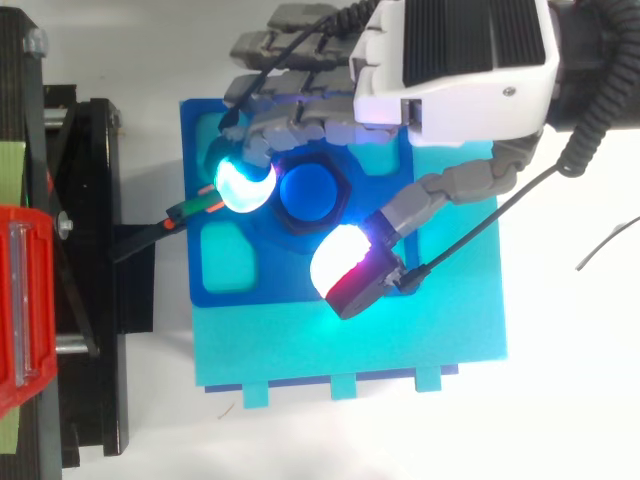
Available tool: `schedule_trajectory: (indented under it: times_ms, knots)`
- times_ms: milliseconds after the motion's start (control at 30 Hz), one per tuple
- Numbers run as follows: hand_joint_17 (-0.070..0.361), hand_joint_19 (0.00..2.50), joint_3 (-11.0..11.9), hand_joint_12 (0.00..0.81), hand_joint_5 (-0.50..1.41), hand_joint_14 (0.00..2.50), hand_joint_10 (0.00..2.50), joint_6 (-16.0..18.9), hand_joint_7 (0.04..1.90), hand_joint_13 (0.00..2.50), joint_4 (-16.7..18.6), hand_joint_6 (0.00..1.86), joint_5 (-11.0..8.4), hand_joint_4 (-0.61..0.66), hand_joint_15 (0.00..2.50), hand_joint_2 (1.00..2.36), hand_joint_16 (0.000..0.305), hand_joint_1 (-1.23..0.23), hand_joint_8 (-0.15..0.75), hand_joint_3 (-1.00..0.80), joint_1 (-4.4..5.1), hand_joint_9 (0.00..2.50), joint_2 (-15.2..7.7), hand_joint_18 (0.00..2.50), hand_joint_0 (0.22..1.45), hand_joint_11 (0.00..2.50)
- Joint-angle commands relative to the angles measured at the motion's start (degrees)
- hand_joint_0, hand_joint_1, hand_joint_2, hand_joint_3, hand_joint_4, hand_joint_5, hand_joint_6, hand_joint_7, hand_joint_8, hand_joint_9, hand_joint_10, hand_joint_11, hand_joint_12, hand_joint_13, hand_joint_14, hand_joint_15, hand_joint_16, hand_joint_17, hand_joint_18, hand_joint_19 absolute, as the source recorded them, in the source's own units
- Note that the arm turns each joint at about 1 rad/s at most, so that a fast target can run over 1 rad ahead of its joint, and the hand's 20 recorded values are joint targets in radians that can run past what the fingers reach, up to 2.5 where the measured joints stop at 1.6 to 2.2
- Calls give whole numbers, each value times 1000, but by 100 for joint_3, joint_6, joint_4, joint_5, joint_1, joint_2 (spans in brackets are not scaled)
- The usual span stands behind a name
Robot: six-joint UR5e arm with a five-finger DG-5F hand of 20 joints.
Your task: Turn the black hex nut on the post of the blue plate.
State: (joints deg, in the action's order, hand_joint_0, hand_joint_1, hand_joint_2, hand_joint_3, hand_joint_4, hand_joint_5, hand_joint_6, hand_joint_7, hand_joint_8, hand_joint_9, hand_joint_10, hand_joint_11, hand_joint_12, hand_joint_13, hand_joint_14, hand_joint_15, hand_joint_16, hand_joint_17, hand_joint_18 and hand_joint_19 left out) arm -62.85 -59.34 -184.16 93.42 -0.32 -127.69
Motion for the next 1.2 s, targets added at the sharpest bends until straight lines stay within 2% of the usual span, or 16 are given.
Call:
schedule_trajectory:
  times_ms: [0, 200, 700, 1033, 1167]
  knots:
    - [130, 74, -8, 375, -212, 0, 0, -8, 830, 11, 3, 502, 80, 195, 0, 1000, 58, -375, 249, -500, -56, 225, 8, 0, 474, 0]
    - [130, 85, -8, 374, -212, 0, 0, -25, 829, 11, 3, 503, 203, 193, 0, 1000, 58, -376, 250, -500, -135, 227, -1, 0, 475, 0]
    - [130, 84, 1, 374, -212, 0, 0, -87, 832, 12, 55, 502, 326, 192, 0, 1000, 58, -377, 250, -500, -267, 228, -1, 0, 475, 0]
    - [129, 83, -8, 373, -212, 0, 0, -157, 830, 11, 55, 502, 537, 193, 0, 1000, 57, -378, 251, -500, -425, 229, -1, 0, 475, 0]
    - [129, 76, -8, 374, -212, 0, 0, -166, 834, 12, 55, 502, 572, 193, 0, 1000, 57, -379, 251, -500, -452, 229, 8, 0, 475, 0]
